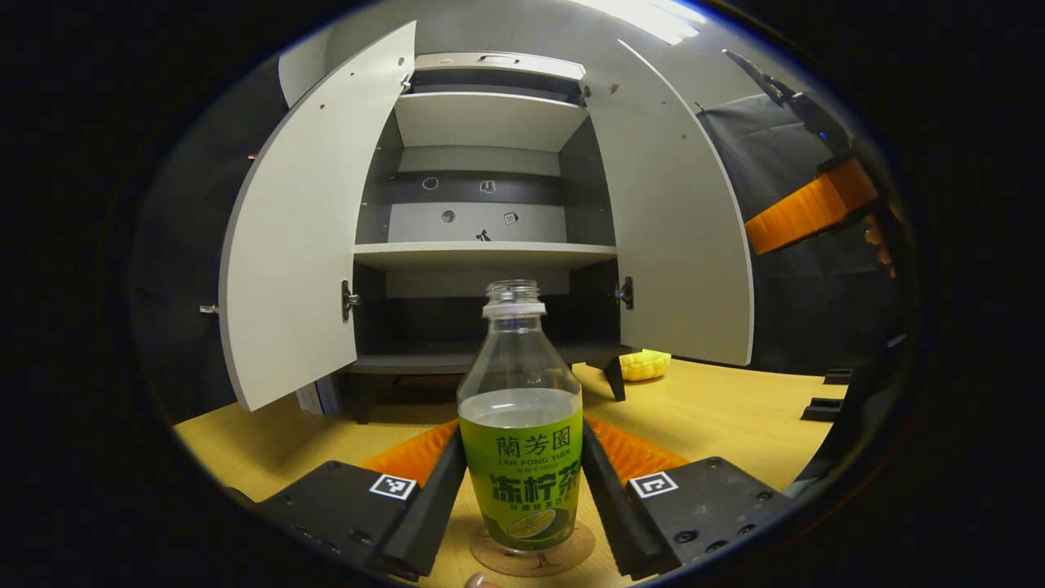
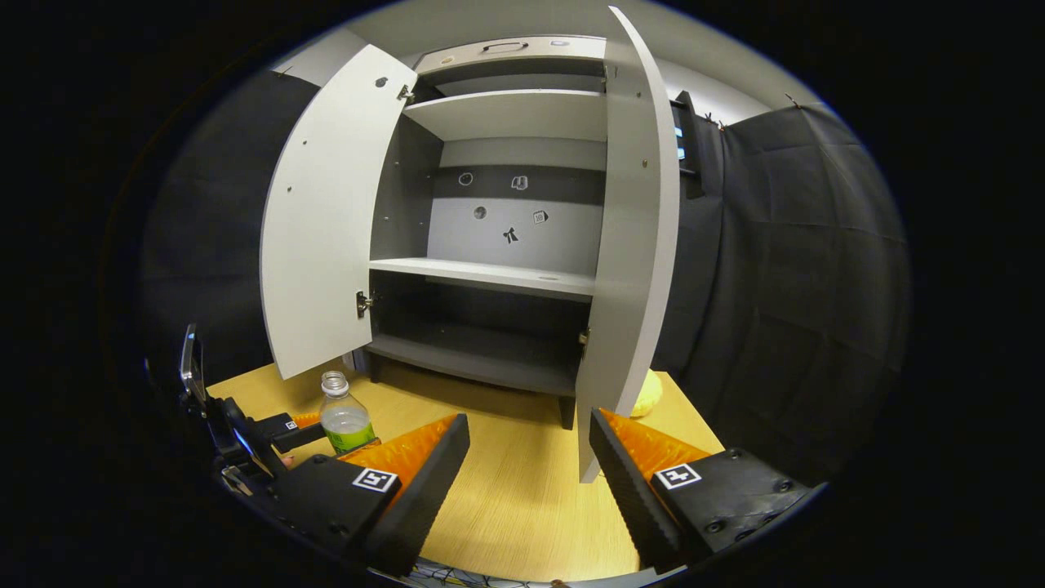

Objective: Grasp the bottle in the cabinet with the left hand and place it on the coaster, then close the right door with the right hand and the left door with the left hand.

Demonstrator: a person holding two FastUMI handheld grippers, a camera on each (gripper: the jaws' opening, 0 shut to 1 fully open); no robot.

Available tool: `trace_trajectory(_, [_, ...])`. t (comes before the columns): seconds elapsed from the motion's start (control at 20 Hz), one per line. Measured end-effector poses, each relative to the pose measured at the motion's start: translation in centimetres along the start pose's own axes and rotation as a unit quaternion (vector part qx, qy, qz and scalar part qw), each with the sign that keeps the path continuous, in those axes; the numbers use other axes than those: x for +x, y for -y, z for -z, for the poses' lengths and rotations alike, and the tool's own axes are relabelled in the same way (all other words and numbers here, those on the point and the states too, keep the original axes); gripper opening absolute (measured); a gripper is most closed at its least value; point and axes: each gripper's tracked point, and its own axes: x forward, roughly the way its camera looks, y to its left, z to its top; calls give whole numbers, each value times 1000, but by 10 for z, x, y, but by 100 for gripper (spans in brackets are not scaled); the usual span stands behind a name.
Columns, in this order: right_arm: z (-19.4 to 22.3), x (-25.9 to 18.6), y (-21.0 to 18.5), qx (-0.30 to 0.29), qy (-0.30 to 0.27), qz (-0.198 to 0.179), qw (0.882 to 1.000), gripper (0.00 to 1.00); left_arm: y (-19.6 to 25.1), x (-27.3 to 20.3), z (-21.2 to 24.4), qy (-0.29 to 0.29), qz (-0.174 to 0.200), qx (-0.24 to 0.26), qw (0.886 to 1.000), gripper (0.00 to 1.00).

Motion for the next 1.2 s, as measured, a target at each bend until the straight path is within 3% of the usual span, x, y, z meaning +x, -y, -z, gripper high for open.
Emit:
trace_trajectory(0.4, [6,-5,4,-2,-9,-6,1000,98,5,-2,4,0,-5,-13,1000,83])
trace_trajectory(0.6, [6,-9,3,0,-12,-7,1000,98,2,-1,2,-3,-10,-8,1000,95])
trace_trajectory(0.7, [3,-9,3,0,-9,-6,1000,98,1,-2,-3,-1,-11,-6,1000,96])
trace_trajectory(0.95, [-16,-15,1,5,-4,-4,1000,98,11,0,-46,25,12,-21,999,96])
trace_trajectory(1.2, [-56,-22,2,15,20,1,1000,98,2,18,-102,47,15,10,999,95])
